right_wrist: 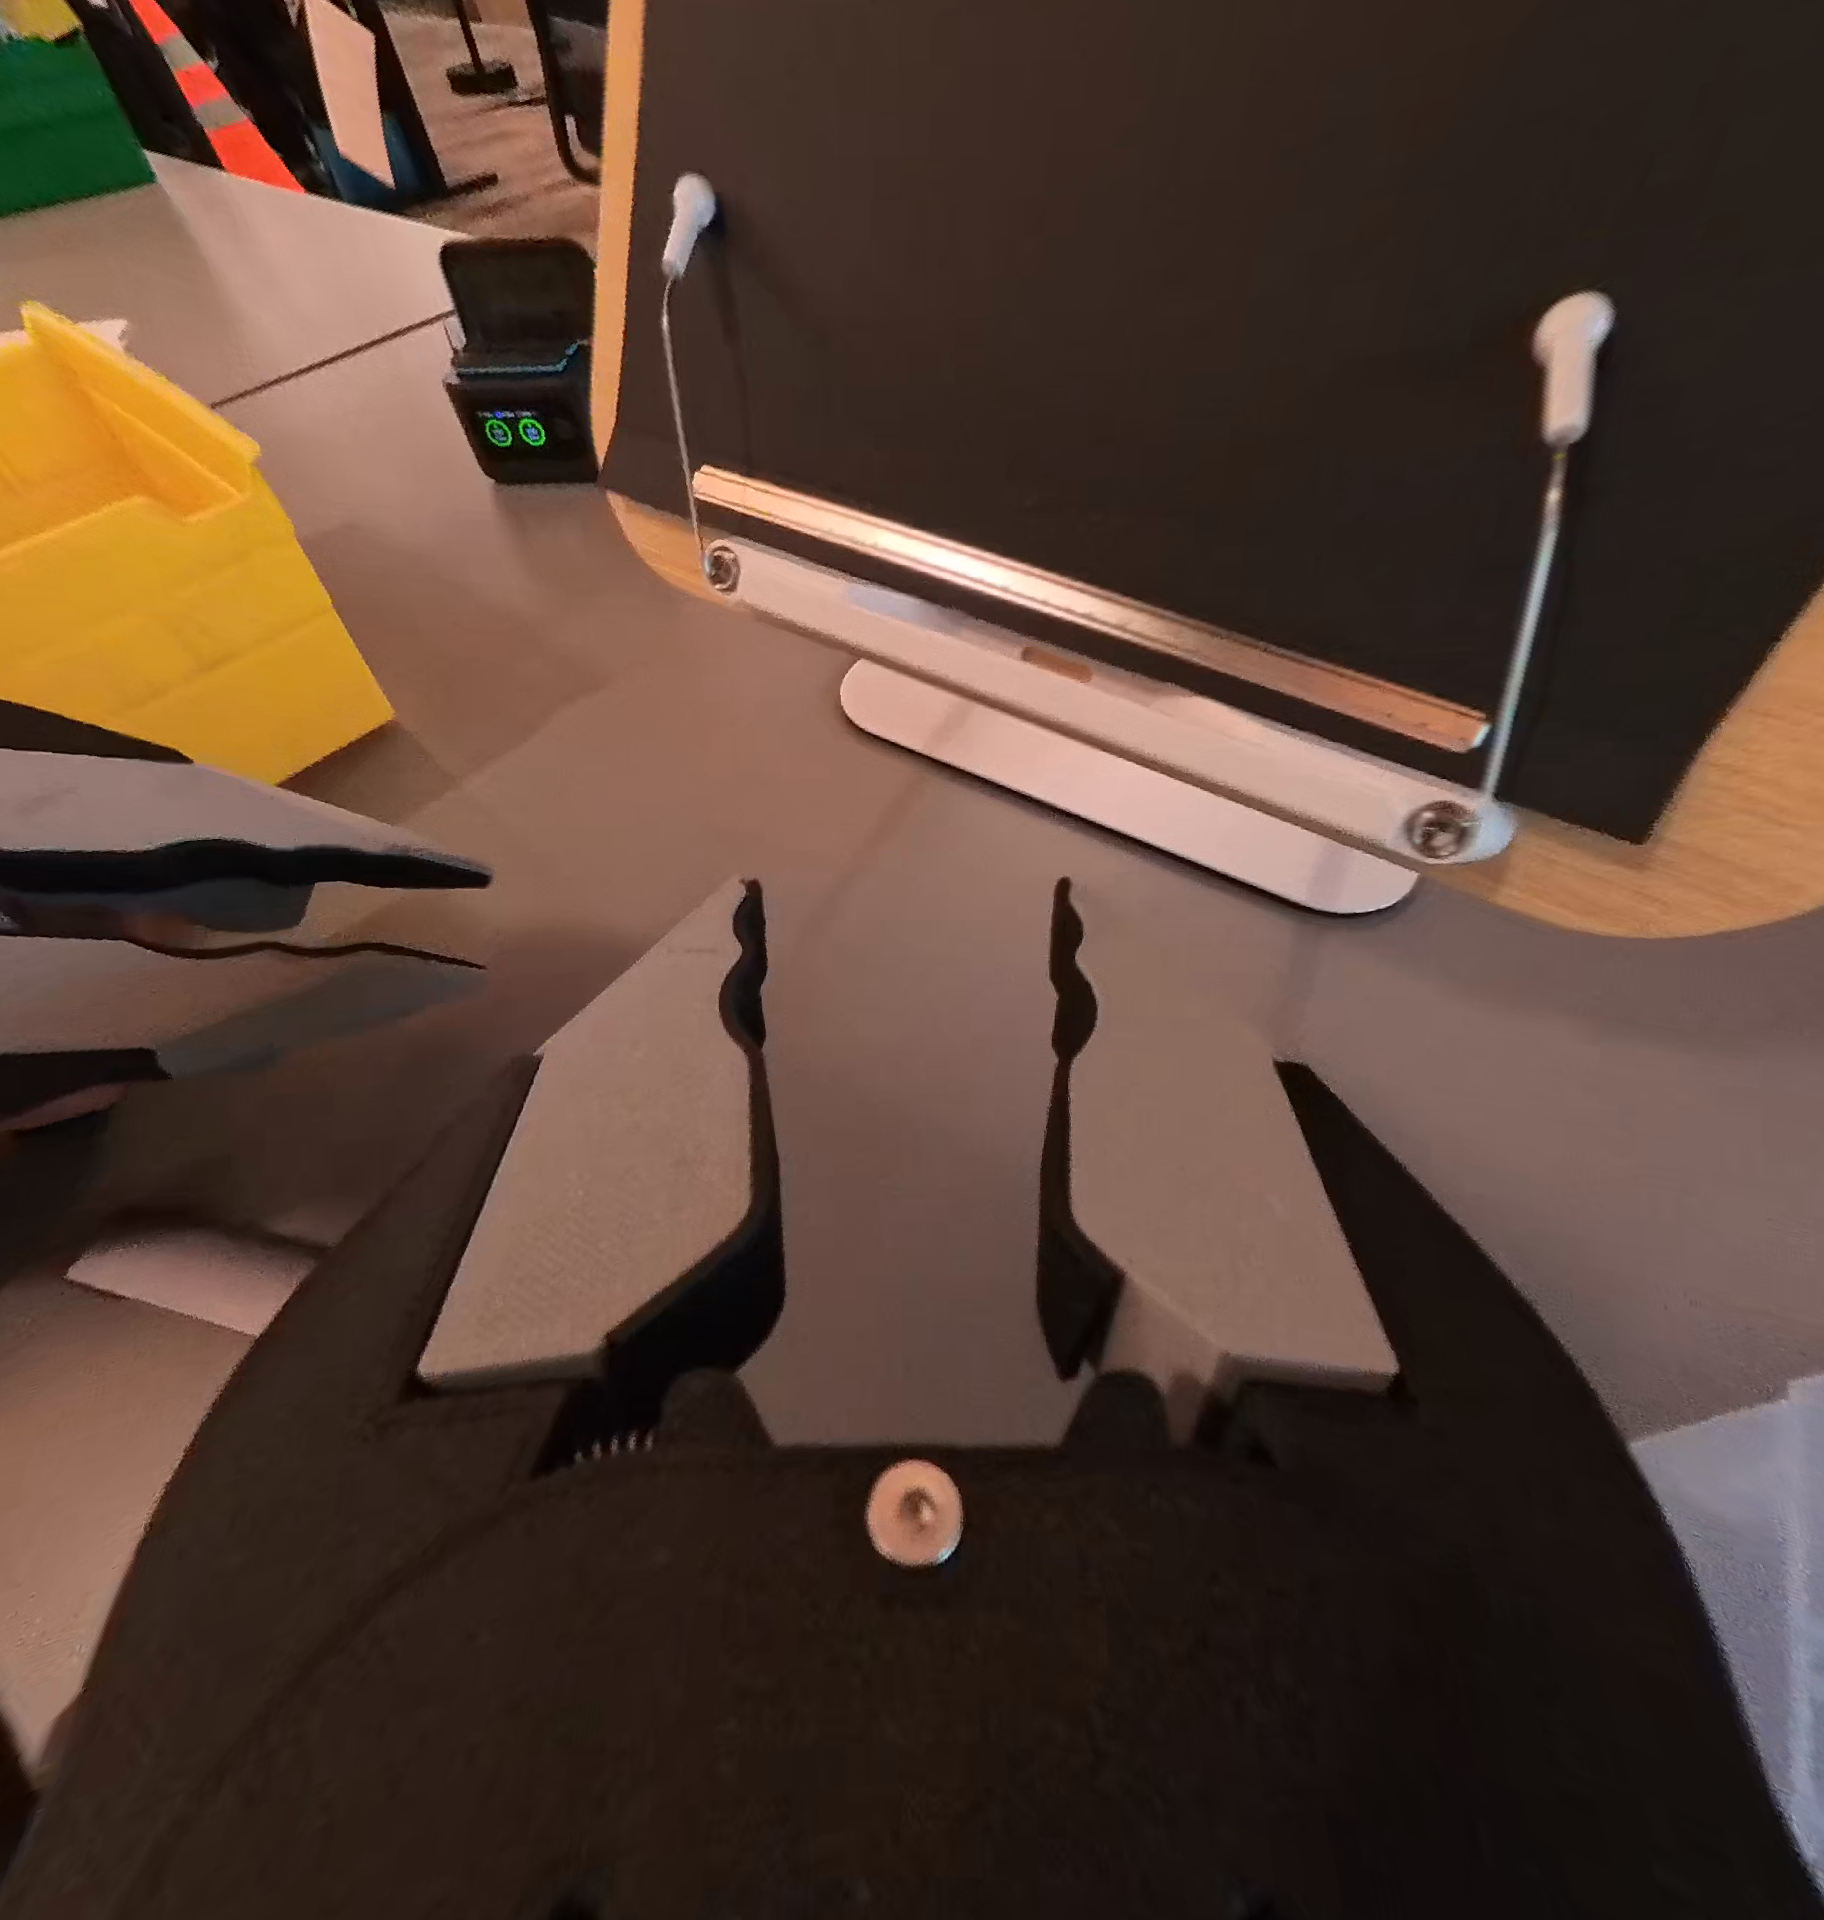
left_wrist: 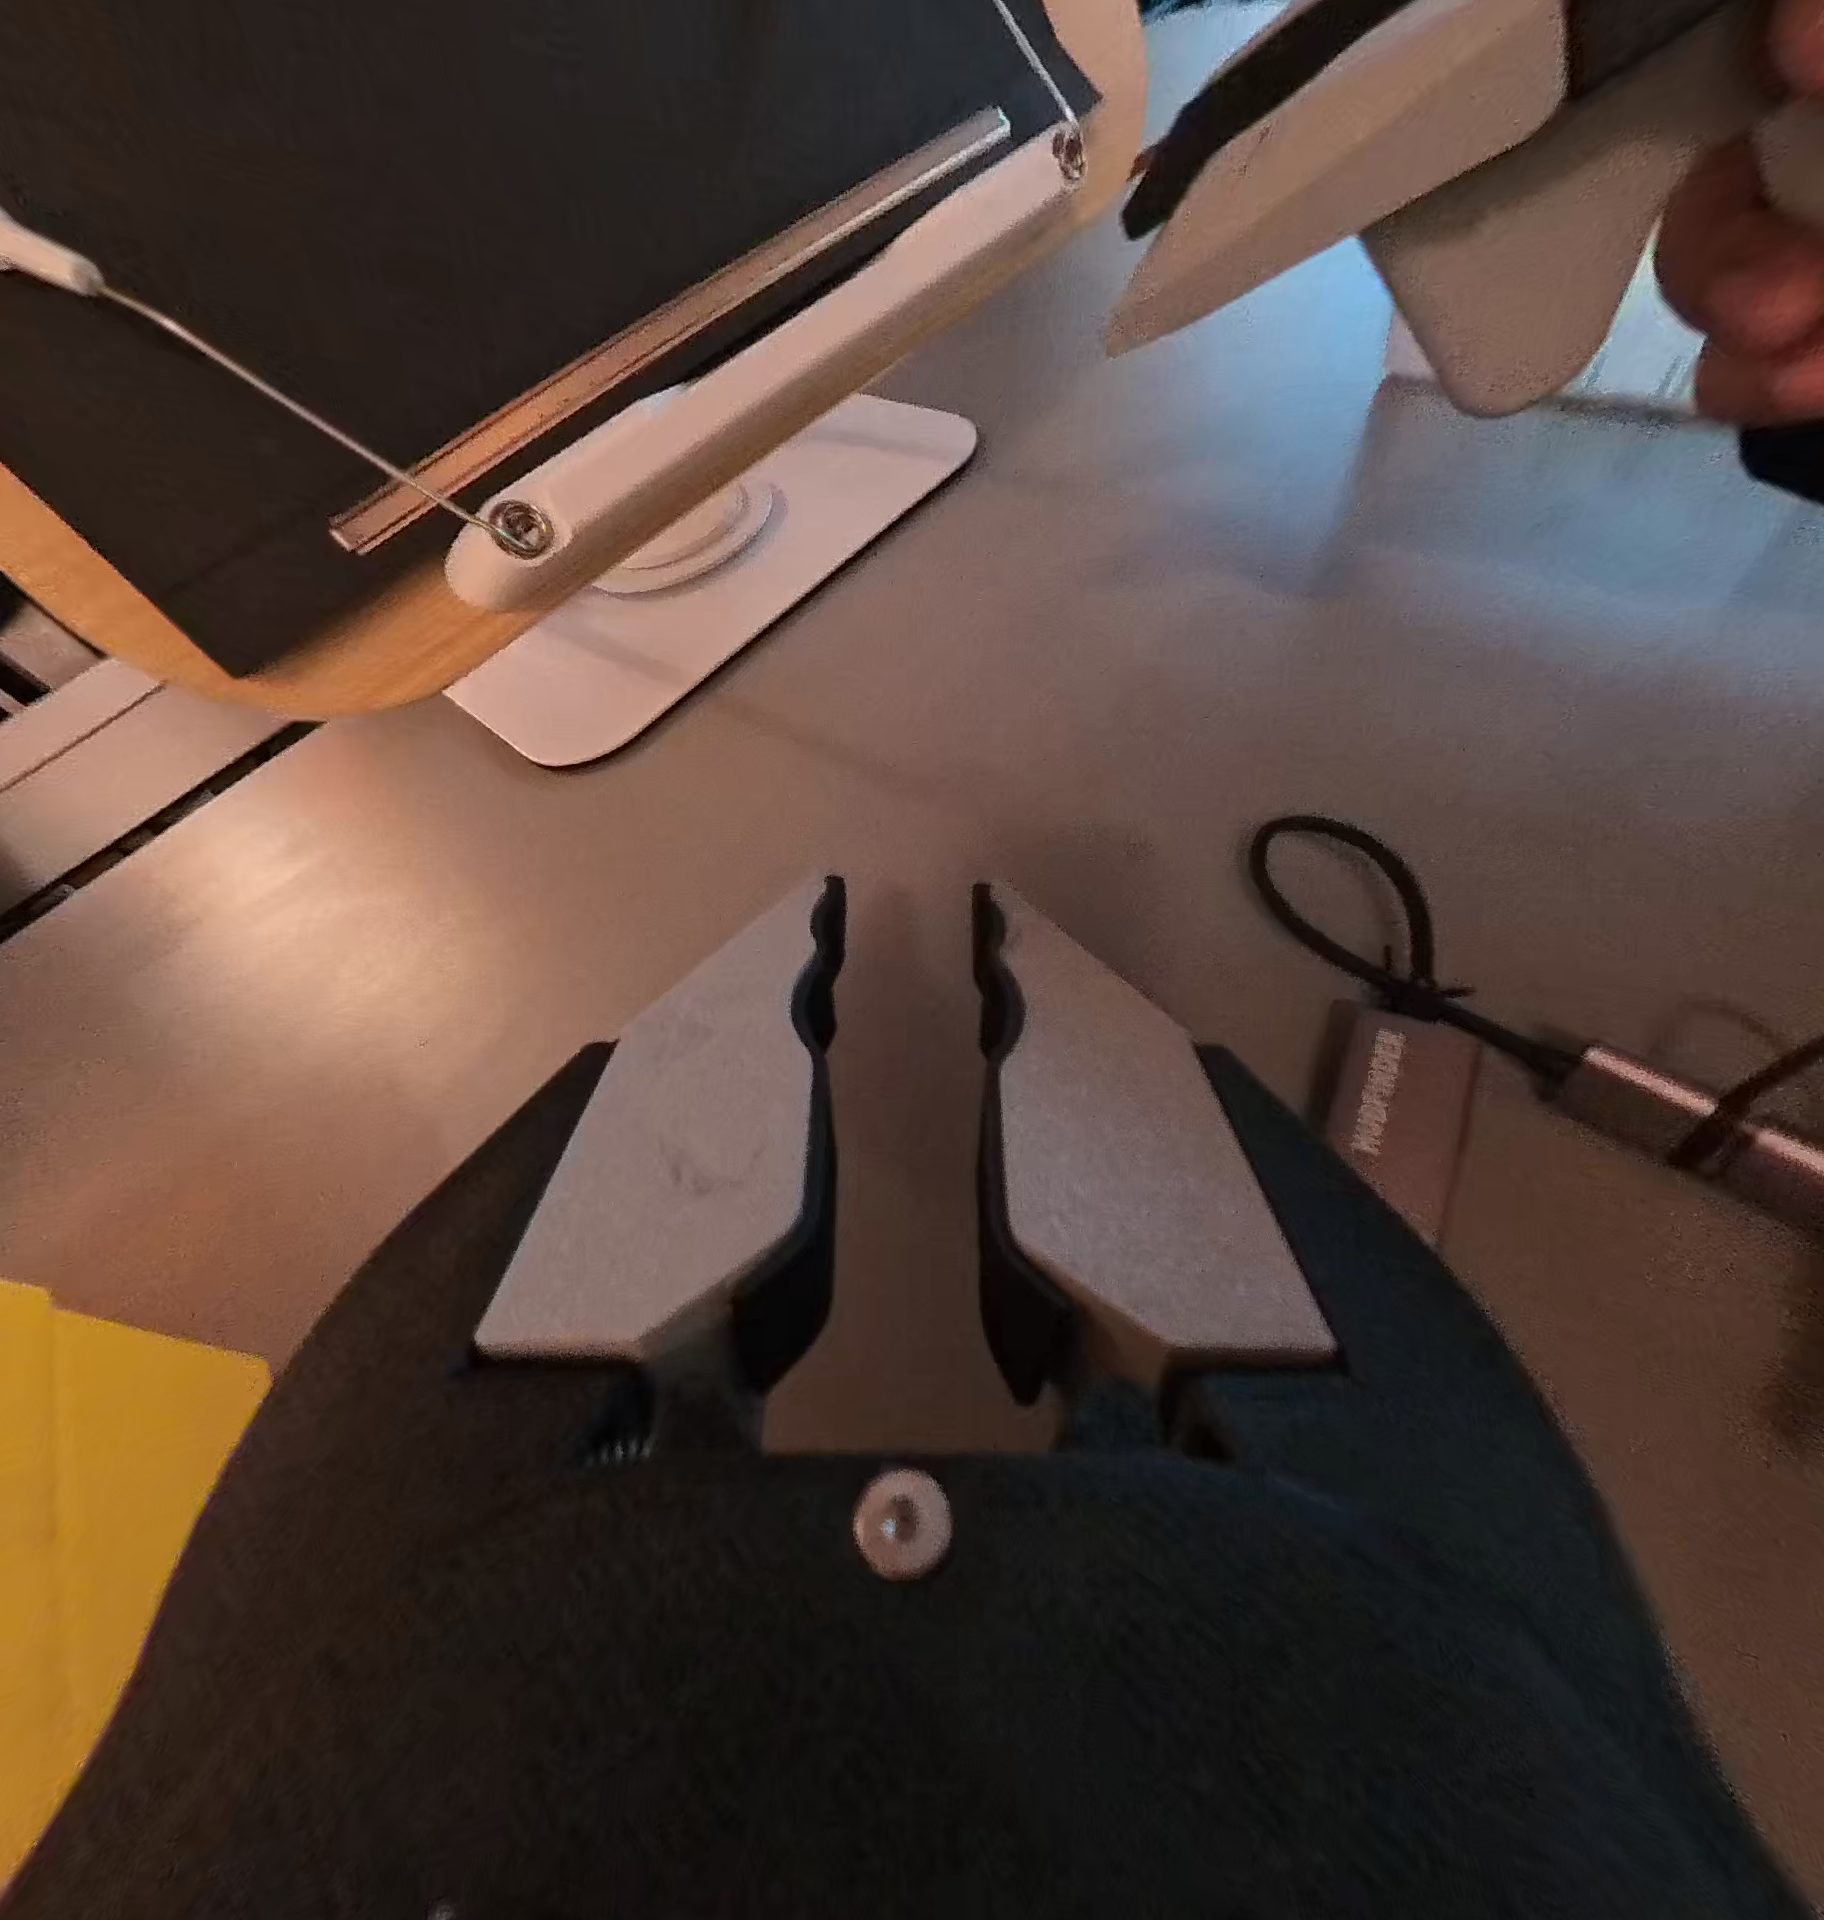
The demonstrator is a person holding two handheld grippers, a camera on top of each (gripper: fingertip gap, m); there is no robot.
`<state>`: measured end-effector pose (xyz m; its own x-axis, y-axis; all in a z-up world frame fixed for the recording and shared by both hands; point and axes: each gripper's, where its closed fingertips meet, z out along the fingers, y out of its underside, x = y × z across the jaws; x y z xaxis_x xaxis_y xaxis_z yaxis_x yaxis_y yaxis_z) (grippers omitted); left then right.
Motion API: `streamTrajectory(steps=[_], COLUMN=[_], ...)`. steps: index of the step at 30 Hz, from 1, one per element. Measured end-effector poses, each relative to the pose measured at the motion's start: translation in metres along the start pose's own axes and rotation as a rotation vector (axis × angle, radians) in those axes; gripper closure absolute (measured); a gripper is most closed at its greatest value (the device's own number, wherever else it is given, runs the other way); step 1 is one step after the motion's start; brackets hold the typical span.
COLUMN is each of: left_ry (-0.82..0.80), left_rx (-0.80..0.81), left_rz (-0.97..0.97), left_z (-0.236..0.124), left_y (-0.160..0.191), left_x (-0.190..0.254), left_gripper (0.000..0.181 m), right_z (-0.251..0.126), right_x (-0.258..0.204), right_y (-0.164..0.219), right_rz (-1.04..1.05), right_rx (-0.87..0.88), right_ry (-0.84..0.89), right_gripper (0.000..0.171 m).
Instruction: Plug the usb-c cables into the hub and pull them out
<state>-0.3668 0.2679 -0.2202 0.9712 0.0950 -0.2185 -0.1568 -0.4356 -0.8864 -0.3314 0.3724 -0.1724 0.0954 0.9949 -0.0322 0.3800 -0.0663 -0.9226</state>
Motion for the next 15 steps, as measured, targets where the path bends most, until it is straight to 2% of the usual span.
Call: streamTrajectory(steps=[5,7,9,12,15], left_ry=[-0.055,-0.082,-0.095,-0.097,-0.091], left_rx=[-0.021,-0.021,-0.014,0.009,0.028], left_rz=[0.082,0.08,0.049,-0.023,-0.074], left_z=[0.001,0.0,-0.002,-0.006,-0.008], left_y=[0.003,0.004,0.005,0.003,0.002], left_x=[-0.003,-0.009,-0.015,-0.024,-0.028], left_gripper=[0.162,0.162,0.162,0.162,0.162], right_z=[0.011,0.01,0.005,-0.003,-0.004], right_x=[-0.036,-0.063,-0.097,-0.13,-0.142], right_y=[0.004,0.002,0.006,0.025,0.042], right_rz=[-0.094,-0.146,-0.217,-0.301,-0.358], right_rx=[0.02,0.039,0.029,-0.029,-0.088], right_ry=[-0.092,-0.201,-0.362,-0.541,-0.603], right_gripper=[0.117,0.12,0.133,0.131,0.128])
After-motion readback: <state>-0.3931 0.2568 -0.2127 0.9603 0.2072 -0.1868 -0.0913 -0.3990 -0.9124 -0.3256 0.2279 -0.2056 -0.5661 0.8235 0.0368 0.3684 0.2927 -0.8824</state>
